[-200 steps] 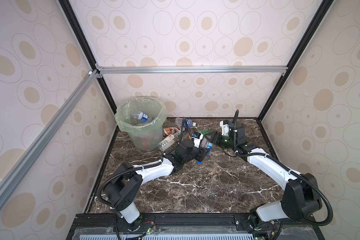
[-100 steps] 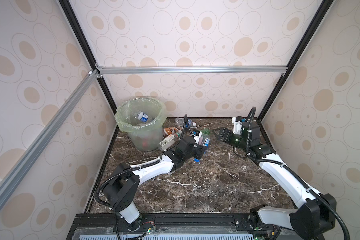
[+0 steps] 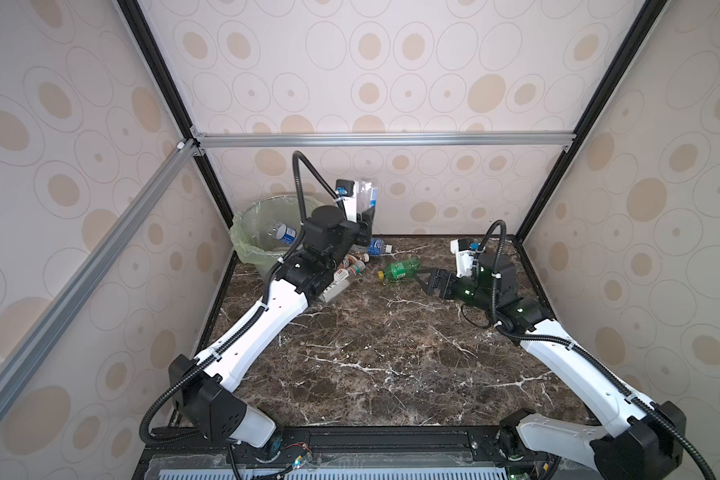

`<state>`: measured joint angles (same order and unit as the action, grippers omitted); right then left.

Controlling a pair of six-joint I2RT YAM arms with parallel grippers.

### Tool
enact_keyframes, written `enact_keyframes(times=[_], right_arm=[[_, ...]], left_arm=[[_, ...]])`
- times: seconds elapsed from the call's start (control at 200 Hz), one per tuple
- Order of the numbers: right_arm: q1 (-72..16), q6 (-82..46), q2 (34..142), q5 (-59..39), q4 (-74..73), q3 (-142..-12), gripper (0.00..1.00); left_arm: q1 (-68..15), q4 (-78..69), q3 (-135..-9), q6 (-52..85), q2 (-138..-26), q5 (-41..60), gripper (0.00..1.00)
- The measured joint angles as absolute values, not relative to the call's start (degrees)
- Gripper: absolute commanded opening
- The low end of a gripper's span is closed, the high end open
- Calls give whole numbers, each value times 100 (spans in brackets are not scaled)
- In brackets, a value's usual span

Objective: Throw the plastic bottles in the bin
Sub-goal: 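Carry the clear bottle over the wastebasket with the left gripper while the right gripper withdraws, then open the left gripper to drop the clear bottle into the wastebasket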

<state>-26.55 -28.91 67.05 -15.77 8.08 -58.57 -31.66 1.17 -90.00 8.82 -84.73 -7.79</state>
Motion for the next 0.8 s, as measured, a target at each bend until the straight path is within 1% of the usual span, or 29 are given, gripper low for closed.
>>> enact_keyframes(times=[0.125, 0.185, 0.27, 0.52, 0.705, 0.72, 0.75, 0.8], right_arm=[[-3072, -2620, 6914, -1474, 840, -6062, 100], [-3223, -2497, 7013, -1433, 860, -6215, 99], [-3378, -2362, 7118, -1409, 860, -6451, 100], [-3424, -2261, 7321, -1363, 860, -6814, 100], [-3424, -2324, 7516, -1369, 867, -6814, 100], [-3424, -2331, 7531, -1369, 869, -6814, 100], [-3424, -2355, 7561, -1369, 867, -6814, 100], [-3424, -2377, 7603, -1389, 873, -6814, 100]], left_arm=[[-2858, 10, -9461, 556, -8473, -974, 52], [-2777, -97, -9566, 423, -8473, -1057, 54], [-2703, -285, -9596, 178, -8427, -1160, 55], [-2515, -707, -9876, -309, -8335, -1262, 55], [-1804, -932, -9767, 16, -8278, -1227, 55], [-1719, -915, -9701, 102, -8281, -1245, 56], [-1592, -873, -9592, 272, -8289, -1299, 62], [-1328, -746, -9321, 626, -8346, -1273, 76]])
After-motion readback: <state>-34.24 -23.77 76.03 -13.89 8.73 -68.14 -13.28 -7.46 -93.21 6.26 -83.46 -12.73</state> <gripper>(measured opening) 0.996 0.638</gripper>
